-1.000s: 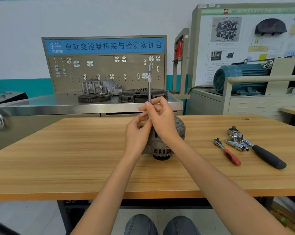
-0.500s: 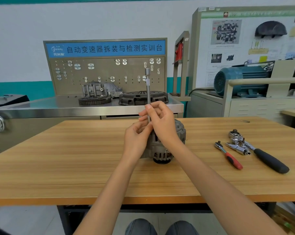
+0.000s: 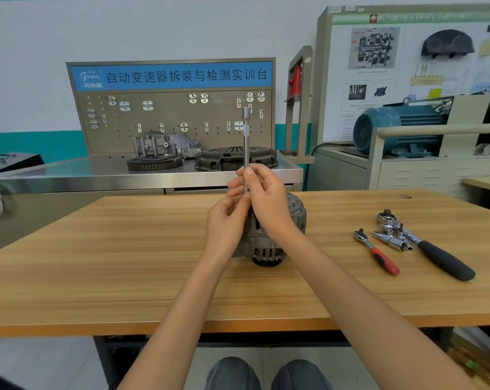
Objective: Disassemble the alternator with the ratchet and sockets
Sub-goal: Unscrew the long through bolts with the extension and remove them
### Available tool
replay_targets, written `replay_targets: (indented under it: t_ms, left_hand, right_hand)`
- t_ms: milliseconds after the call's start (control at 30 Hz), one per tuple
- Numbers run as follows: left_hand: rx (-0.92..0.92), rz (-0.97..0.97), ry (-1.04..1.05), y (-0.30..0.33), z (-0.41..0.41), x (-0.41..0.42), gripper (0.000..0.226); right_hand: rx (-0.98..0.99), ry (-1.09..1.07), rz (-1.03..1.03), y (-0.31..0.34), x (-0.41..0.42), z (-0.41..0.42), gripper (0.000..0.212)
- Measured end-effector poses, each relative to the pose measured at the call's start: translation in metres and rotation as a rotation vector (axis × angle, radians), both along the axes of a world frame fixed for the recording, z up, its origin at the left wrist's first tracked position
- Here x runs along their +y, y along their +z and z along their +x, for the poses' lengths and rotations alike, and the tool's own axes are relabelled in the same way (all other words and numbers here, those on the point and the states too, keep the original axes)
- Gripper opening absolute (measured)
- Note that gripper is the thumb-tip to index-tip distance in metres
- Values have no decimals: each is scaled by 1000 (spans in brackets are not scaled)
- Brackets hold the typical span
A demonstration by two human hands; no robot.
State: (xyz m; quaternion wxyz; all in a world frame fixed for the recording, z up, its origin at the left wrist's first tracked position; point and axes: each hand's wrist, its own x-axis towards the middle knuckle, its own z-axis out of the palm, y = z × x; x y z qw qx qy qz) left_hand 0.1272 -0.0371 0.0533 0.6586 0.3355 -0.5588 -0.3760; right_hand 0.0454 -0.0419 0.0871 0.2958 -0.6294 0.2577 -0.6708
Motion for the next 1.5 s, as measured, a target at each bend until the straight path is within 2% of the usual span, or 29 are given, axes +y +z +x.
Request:
replay_targets:
  t_ms: [200,333,500,900,1133,1300,1500]
  left_hand:
    - [-45,-25,-15,0,5,2,17]
    - [-23,-24,-16,0,5,2,14]
    - [8,-4,19,0,2,-1,8]
    - [24,30,66,1,-3,-1,2]
    - [-14,2,58,4,-5,3,6]
    - [-96,-61,-25,8,-4,9,22]
    - [-86,-69,0,7,2,6,21]
  right_hand:
    - [-8,-4,14,0,0,1,18]
    - [-41,-25,37,1,0,2,4]
    - [-38,-81,19,1,-1,-1,7]
    - [-18,-26,9,3,0,-2,10]
    - [-5,-14,9,4,2,-4,13]
    - [25,-28,9,5,1,-4,14]
    - [8,5,16,4,1,-3,17]
